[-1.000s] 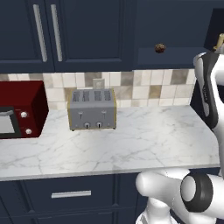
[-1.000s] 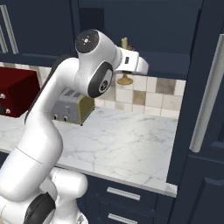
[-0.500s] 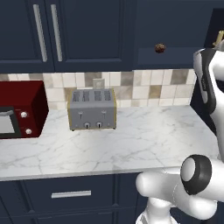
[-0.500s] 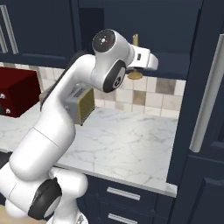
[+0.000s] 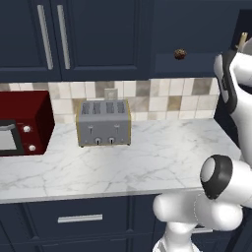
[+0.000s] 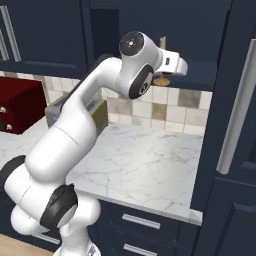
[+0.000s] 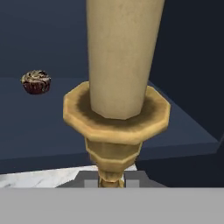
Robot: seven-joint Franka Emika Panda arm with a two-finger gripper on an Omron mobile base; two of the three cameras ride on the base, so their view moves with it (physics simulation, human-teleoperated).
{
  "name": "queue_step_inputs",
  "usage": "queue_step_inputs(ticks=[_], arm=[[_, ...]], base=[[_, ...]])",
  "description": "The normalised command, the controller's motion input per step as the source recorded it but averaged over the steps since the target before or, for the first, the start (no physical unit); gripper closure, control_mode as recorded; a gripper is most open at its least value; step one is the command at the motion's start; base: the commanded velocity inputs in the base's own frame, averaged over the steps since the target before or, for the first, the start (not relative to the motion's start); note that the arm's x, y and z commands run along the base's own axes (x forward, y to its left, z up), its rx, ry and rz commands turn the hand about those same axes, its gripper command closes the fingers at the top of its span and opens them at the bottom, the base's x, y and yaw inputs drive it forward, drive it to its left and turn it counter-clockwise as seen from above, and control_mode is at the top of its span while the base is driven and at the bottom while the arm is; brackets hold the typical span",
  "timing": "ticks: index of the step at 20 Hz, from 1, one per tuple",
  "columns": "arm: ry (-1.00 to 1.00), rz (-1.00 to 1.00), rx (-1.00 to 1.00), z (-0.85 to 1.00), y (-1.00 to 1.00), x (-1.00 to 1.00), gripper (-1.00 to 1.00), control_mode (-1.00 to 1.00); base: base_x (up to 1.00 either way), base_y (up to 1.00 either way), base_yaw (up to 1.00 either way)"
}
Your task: Pick the candle and candle from the dining table and place them in the open cabinet. Close the cabinet after placing the objects.
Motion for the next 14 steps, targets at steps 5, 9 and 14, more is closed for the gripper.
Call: queue_step_inputs(ticks=[5, 9, 14], arm=[[0.00, 0.00, 0.00, 0.00, -0.13, 0.36, 1.00, -1.00], [0.00, 0.00, 0.00, -0.05, -0.12, 0.30, 1.00, -1.00], [0.00, 0.00, 0.00, -0.19, -0.11, 0.18, 1.00, -1.00]], base=[[0.00, 0.00, 0.00], [0.00, 0.00, 0.00], [0.00, 0.00, 0.00]])
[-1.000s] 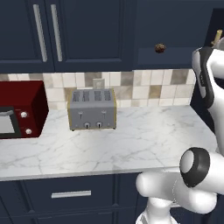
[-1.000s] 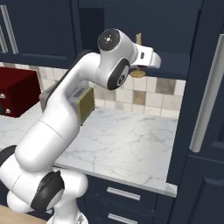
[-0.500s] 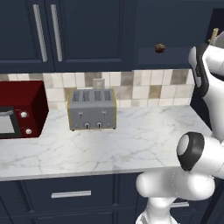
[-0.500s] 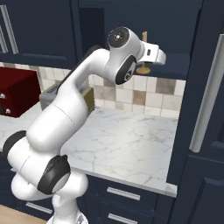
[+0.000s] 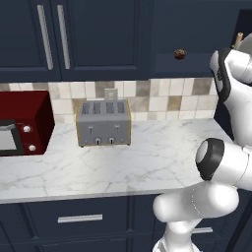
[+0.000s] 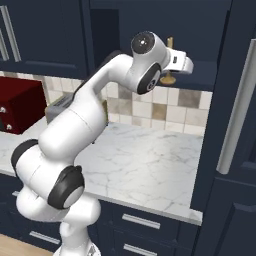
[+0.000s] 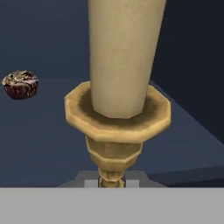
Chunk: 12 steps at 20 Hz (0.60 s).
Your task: Pick the candle and candle from the dining table and place them in the open cabinet. Close the cabinet after placing the objects.
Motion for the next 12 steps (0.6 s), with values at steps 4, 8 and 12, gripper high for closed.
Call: queue_step_inputs(ticks=[4, 8, 12], arm=[[0.00, 0.00, 0.00, -0.07, -0.12, 0.29, 1.00, -1.00], [0.00, 0.00, 0.00, 0.00, -0.19, 0.39, 1.00, -1.00], [0.00, 0.00, 0.00, 0.00, -0.26, 0.41, 1.00, -1.00]], base=[[0.00, 0.00, 0.00], [0.00, 0.00, 0.00], [0.00, 0.00, 0.00]])
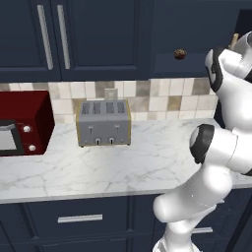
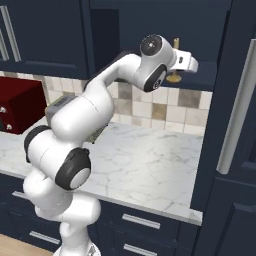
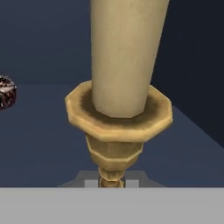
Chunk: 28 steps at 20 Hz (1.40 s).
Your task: Pick the candle and candle from the dining table and place them in the open cabinet. Close the cabinet after placing the objects.
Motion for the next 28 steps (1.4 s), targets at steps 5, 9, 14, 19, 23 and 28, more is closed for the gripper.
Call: queue_step_inputs(ticks=[5, 9, 14, 19, 23, 28], arm=[[0.00, 0.00, 0.00, 0.00, -0.27, 0.45, 1.00, -1.00], [0.00, 0.00, 0.00, 0.00, -0.19, 0.41, 1.00, -1.00], [0.00, 0.00, 0.00, 0.00, -0.17, 0.38, 1.00, -1.00], [0.00, 0.00, 0.00, 0.00, -0.09, 0.25, 1.00, -1.00], [0.00, 0.00, 0.00, 0.00, 0.00, 0.03, -1.00, -1.00], [0.00, 0.00, 0.00, 0.00, 0.00, 0.00, -1.00, -1.00]], base=[[0.00, 0.00, 0.00], [0.00, 0.00, 0.00], [0.00, 0.00, 0.00], [0.00, 0.00, 0.00], [0.00, 0.00, 0.00], [0.00, 0.00, 0.00]])
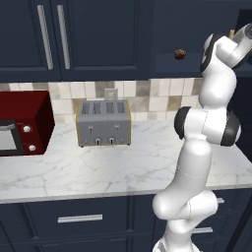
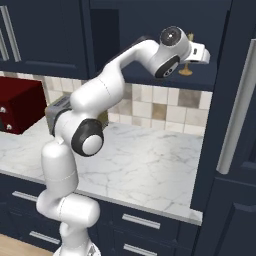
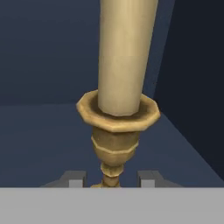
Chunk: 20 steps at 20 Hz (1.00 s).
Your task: Pick the candle and candle from the dining table and place them in the open cabinet. Close the cabinet after placing the objects.
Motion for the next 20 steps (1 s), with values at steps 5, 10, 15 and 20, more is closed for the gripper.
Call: queue_step_inputs(ticks=[5, 10, 15, 20], arm=[[0.00, 0.00, 0.00, -0.06, 0.00, -0.02, -1.00, -1.00], [0.00, 0.00, 0.00, -0.10, 0.00, -0.10, -1.00, -1.00], [0.00, 0.00, 0.00, 0.00, 0.13, -0.33, -1.00, -1.00], [-0.07, 0.00, -0.03, 0.00, 0.55, -0.77, -1.00, -1.00]], base=[[0.00, 0.00, 0.00], [0.00, 0.00, 0.00], [0.00, 0.00, 0.00], [0.00, 0.00, 0.00]])
